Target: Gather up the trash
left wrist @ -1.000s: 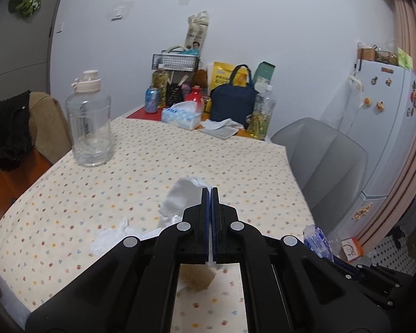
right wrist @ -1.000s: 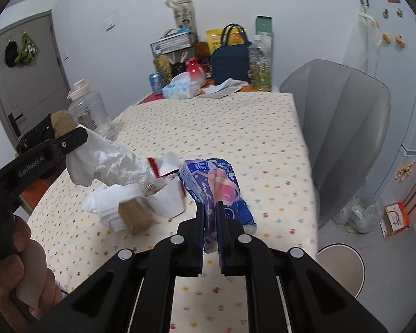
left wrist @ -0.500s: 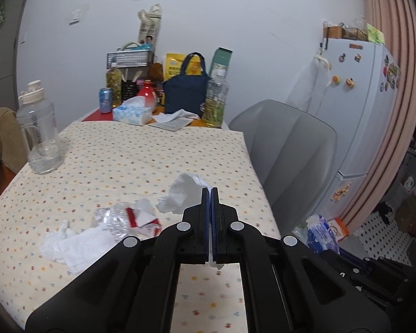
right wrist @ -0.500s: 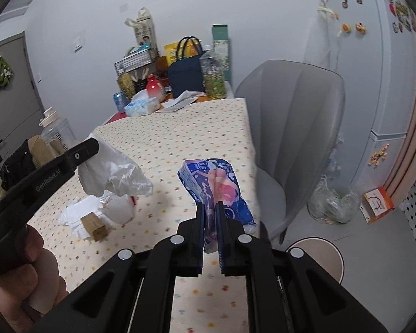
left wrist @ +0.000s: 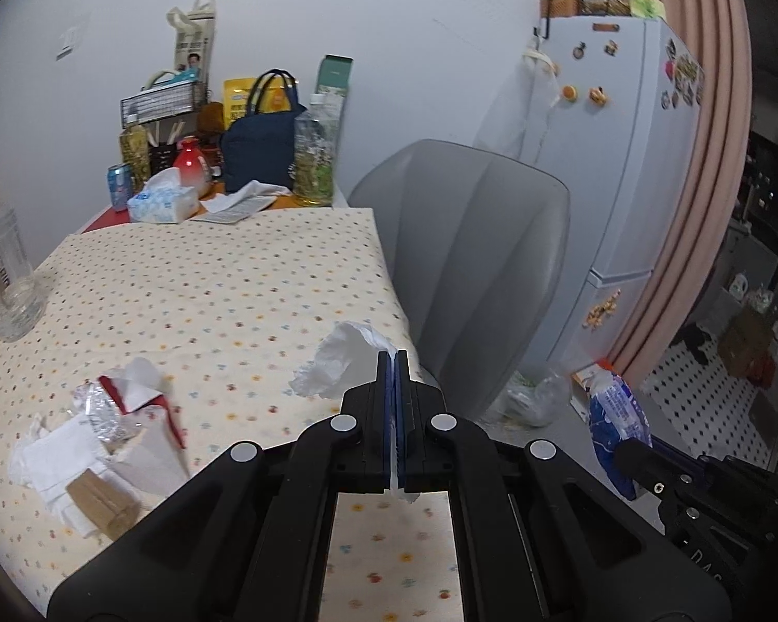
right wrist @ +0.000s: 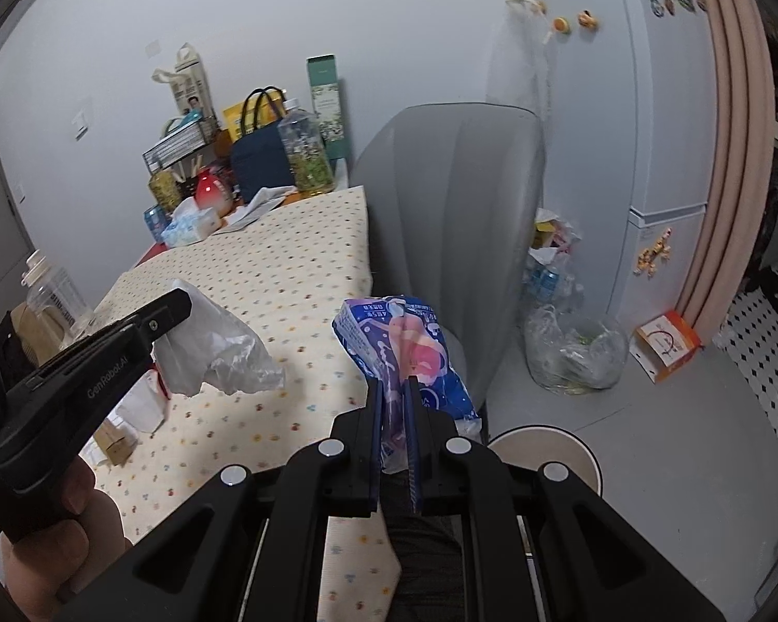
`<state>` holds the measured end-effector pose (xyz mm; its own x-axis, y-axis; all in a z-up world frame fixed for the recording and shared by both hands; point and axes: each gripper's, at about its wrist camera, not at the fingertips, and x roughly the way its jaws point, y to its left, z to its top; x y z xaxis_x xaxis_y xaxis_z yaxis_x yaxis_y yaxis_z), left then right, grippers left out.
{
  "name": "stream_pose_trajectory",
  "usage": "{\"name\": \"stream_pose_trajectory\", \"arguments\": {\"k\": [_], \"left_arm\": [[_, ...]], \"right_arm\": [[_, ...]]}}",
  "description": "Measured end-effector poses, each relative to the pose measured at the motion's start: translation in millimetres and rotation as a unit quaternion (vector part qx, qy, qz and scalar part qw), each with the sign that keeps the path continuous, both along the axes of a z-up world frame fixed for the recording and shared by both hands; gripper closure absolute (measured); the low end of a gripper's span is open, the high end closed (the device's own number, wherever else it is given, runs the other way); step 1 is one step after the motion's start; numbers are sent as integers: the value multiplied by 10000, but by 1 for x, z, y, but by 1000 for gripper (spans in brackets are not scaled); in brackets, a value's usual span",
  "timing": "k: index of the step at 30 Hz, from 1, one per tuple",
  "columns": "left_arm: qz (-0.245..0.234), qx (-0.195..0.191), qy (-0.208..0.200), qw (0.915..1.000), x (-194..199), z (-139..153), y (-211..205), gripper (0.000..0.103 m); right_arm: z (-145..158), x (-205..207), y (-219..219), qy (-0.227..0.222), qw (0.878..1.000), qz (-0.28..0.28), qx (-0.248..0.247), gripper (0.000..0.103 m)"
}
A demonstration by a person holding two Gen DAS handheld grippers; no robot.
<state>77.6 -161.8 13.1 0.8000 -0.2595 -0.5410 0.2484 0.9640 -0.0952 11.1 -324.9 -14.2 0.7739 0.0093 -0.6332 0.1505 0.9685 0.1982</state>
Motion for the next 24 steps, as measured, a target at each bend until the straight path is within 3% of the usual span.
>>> {"name": "stream_pose_trajectory", "arguments": {"k": [10, 24], "left_arm": [[-460, 260, 226, 9983, 5, -22, -65, 101], [-956, 484, 457, 9932, 15, -48, -123, 101]], "right_arm": [[-21, -6, -50, 159, 9987, -450, 182, 94], [-50, -10, -99, 403, 9941, -965, 290, 93]]}}
